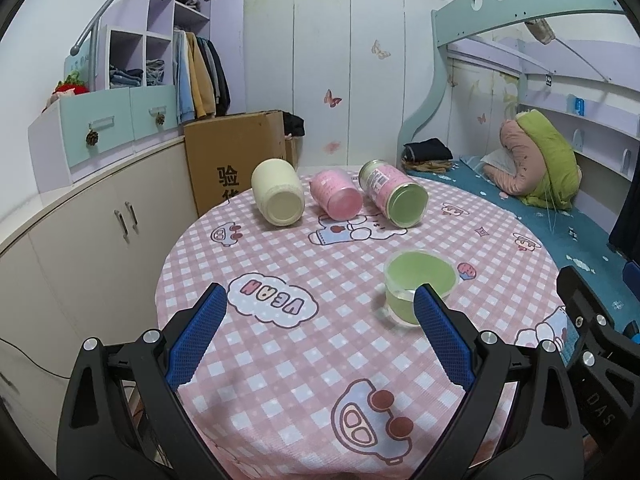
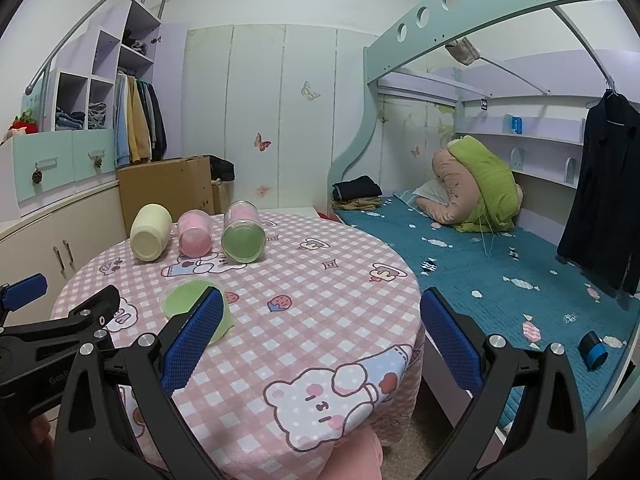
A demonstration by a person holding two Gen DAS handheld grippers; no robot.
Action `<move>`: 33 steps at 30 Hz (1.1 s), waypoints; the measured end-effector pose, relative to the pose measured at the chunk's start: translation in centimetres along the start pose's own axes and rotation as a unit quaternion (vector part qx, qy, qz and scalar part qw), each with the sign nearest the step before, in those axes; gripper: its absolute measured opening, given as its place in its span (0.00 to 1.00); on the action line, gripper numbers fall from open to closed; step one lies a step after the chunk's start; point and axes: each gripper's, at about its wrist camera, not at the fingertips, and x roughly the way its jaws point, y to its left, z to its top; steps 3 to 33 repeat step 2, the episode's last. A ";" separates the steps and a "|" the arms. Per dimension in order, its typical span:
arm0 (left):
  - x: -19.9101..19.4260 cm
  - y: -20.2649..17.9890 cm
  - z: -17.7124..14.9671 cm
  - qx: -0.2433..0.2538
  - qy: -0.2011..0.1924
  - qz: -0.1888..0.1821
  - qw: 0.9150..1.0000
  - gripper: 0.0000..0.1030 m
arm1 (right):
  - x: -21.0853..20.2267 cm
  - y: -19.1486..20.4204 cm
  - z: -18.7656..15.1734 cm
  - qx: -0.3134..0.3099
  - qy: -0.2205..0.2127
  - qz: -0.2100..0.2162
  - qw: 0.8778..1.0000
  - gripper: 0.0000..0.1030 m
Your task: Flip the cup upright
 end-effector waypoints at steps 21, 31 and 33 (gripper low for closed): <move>0.0 0.0 0.0 -0.001 0.002 0.000 1.000 0.92 | 0.1 -0.1 0.0 0.000 0.002 -0.001 1.000 0.92; 0.0 0.0 0.0 -0.001 0.002 0.000 1.000 0.92 | 0.1 -0.1 0.0 0.000 0.002 -0.001 1.000 0.92; 0.0 0.0 0.0 -0.001 0.002 0.000 1.000 0.92 | 0.1 -0.1 0.0 0.000 0.002 -0.001 1.000 0.92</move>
